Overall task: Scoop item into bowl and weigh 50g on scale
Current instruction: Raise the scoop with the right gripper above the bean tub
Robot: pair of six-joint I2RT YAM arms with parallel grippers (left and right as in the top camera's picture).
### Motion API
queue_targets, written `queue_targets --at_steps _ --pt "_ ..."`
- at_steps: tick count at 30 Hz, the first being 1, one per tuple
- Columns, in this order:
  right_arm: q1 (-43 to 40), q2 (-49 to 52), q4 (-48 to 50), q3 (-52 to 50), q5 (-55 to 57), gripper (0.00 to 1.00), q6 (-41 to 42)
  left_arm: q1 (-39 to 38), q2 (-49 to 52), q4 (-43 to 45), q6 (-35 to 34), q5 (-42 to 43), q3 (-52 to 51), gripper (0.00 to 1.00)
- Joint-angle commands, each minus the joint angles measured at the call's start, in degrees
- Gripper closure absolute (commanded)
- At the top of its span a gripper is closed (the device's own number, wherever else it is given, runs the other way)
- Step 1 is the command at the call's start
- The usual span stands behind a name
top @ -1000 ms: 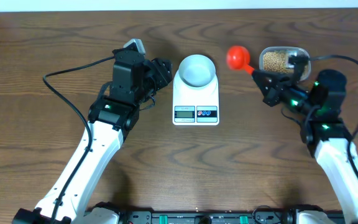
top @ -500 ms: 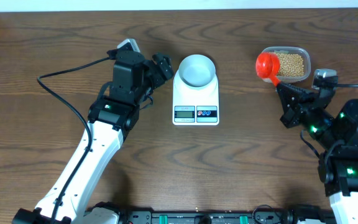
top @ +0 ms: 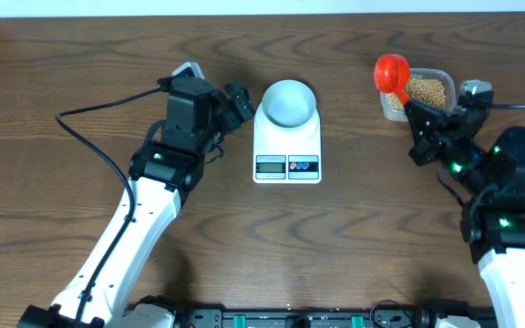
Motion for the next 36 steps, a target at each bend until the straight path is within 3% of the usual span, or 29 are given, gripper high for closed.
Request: queue_targets --at_steps 1,8,15,20,22,24,29,36 --pt "-0.2 3.3 2.2 0.4 -1.3 0.99 2.8 0.0 -0.3 -0.1 0.8 -4.2 1.3 0.02" --pt "-0.1 10.4 14.2 0.4 -6.7 0.99 7.3 0.0 -0.3 -0.2 0.8 -5.1 1.3 0.02" --pt "-0.1 11.1 17.2 0.6 -6.7 0.99 7.7 0.0 -0.3 -2.4 0.8 -5.0 1.3 0.02" --pt "-0.1 11.1 18.7 0.8 -5.8 0.99 7.6 0.0 -0.3 -4.9 7.7 -4.6 1.3 0.47" --pt "-0.1 11.1 19.4 0.8 -4.7 0.99 7.6 0.0 -0.3 -4.9 8.5 -4.5 1.3 0.76" --pt "-0.1 11.1 19.6 0.8 -4.0 0.99 7.6 0.0 -0.3 -4.9 8.5 -4.3 1.3 0.93" --pt "-0.1 11.1 19.6 0.8 -0.5 0.99 7.2 -0.1 -0.3 -5.1 16.0 3.6 1.3 0.93" --pt "-0.1 11.1 19.5 0.8 0.7 0.99 6.1 -4.9 -0.3 -6.9 23.0 4.8 2.0 0.93"
